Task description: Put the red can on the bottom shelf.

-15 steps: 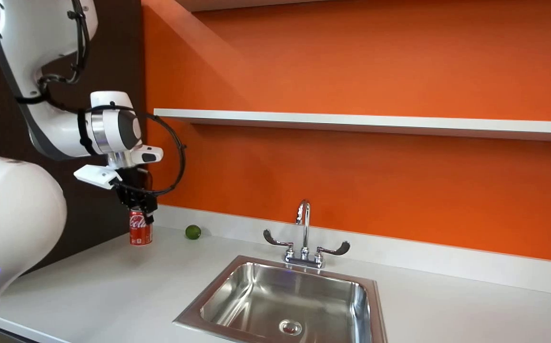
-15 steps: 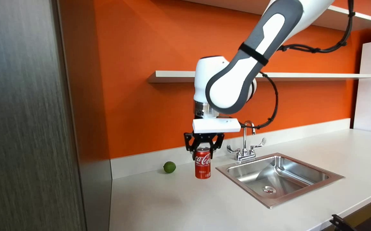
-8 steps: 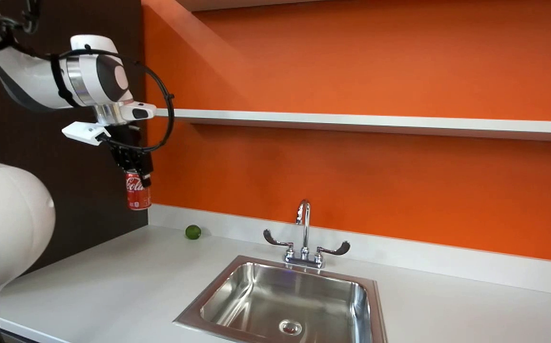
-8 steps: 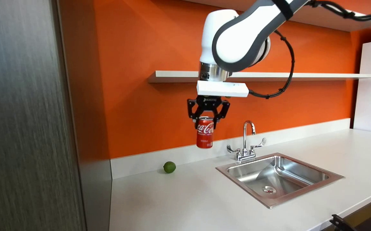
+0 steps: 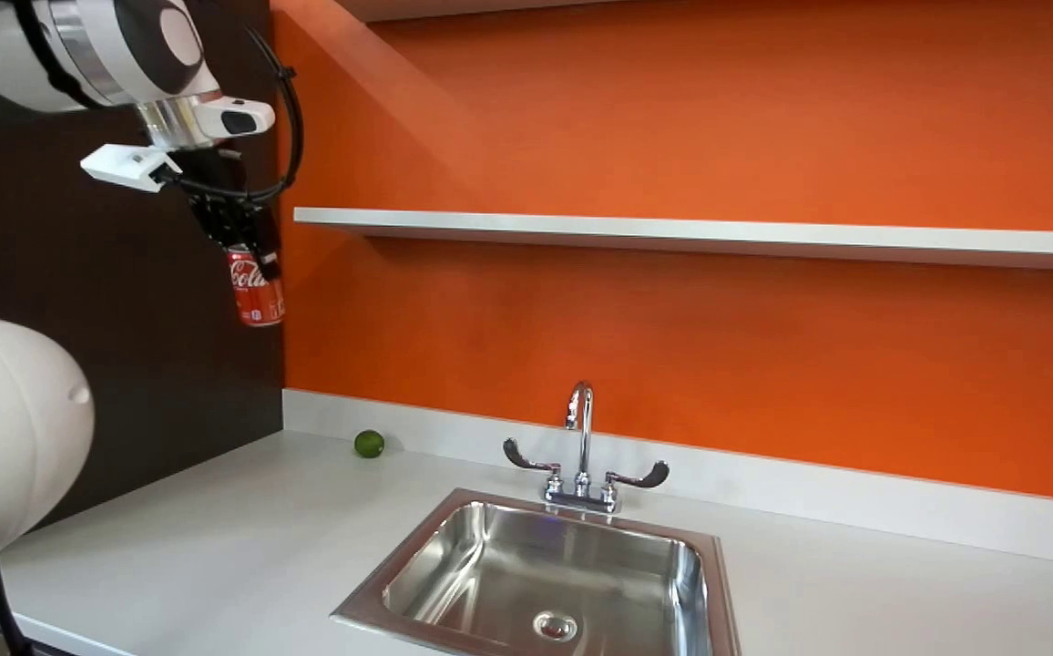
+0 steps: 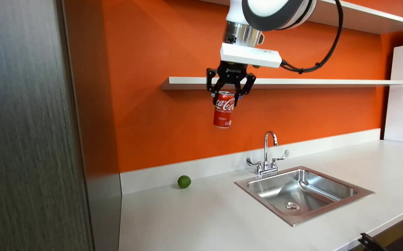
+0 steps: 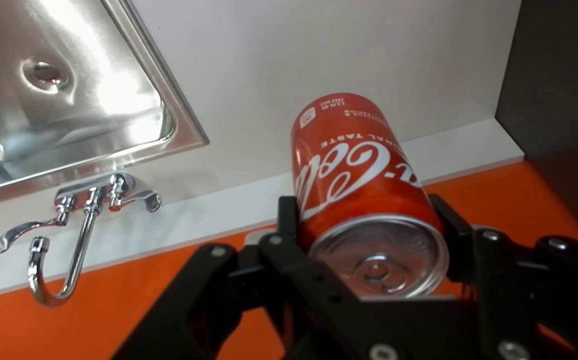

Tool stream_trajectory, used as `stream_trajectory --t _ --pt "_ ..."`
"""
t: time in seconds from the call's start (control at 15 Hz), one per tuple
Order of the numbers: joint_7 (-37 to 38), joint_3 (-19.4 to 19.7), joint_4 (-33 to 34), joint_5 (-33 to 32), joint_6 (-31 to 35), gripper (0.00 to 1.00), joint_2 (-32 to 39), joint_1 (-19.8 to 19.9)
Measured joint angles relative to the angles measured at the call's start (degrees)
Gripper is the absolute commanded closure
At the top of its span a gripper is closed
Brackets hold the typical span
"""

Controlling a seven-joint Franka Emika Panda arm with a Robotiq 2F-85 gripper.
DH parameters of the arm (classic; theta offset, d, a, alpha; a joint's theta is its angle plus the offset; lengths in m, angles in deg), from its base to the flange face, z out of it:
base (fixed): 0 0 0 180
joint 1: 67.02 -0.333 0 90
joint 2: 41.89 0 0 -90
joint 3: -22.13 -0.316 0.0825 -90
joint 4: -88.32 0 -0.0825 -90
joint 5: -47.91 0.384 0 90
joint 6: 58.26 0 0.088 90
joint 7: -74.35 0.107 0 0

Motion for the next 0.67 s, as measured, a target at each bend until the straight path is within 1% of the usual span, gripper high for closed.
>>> stream_trajectory --t 0.33,0.67 --pt "-1.6 -2.16 5.09 -0.01 -2.37 0.62 -3.7 3.15" --pt "-5.15 -2.52 12.41 -0.02 -3.64 0.62 -3.23 6.49"
